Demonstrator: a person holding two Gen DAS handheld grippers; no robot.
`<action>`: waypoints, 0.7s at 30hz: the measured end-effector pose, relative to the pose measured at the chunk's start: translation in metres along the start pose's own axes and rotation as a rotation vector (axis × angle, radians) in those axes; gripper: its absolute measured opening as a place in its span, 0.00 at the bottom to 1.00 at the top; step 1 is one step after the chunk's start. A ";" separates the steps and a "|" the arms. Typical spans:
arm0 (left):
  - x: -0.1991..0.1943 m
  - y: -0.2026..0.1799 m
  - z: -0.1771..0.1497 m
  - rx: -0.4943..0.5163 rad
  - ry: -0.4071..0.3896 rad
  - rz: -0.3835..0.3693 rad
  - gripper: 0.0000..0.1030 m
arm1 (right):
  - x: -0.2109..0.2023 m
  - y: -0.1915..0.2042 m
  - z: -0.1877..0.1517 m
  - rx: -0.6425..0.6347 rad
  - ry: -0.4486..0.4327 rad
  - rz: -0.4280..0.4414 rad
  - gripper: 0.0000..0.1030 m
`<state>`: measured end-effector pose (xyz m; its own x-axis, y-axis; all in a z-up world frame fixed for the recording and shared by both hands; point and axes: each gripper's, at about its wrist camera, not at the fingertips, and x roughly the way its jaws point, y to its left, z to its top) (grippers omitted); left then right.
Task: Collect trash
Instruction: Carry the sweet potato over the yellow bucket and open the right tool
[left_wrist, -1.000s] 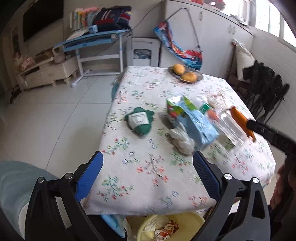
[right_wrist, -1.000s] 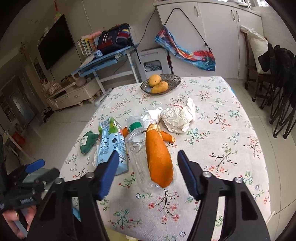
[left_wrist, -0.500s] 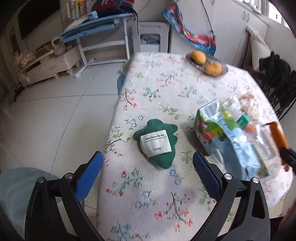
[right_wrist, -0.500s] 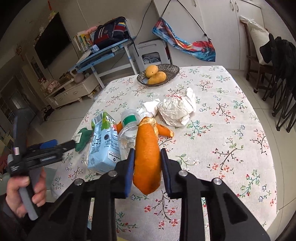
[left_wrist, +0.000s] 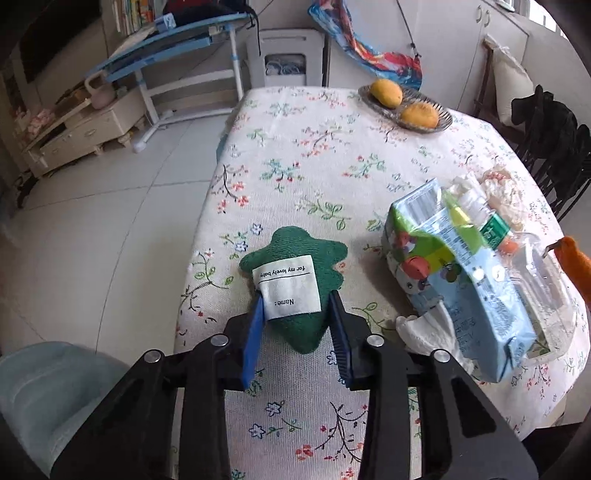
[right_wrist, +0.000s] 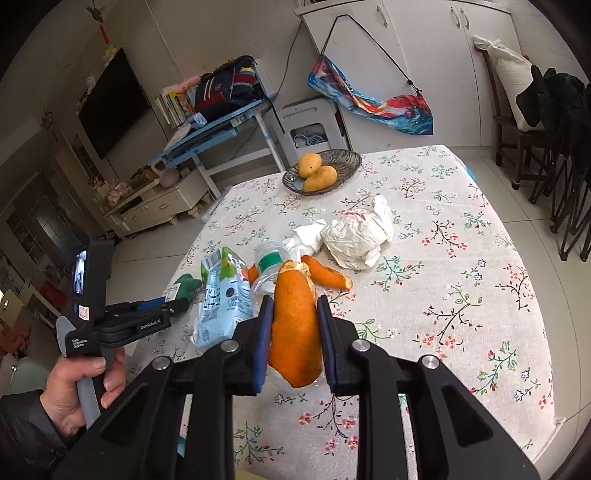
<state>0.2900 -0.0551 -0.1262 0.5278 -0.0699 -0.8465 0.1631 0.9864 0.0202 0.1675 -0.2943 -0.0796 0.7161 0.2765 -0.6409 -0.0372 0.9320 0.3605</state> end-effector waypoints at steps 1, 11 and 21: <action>-0.005 0.001 0.000 -0.002 -0.015 -0.004 0.31 | -0.001 0.001 0.000 -0.003 -0.005 0.002 0.24; -0.059 -0.001 -0.016 0.012 -0.147 -0.002 0.31 | -0.014 0.016 -0.004 -0.046 -0.046 0.068 0.23; -0.096 -0.003 -0.049 0.020 -0.209 0.021 0.31 | -0.028 0.047 -0.027 -0.132 -0.062 0.123 0.23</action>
<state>0.1979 -0.0435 -0.0707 0.6921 -0.0811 -0.7172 0.1660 0.9849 0.0488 0.1267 -0.2516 -0.0630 0.7420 0.3793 -0.5528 -0.2157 0.9158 0.3388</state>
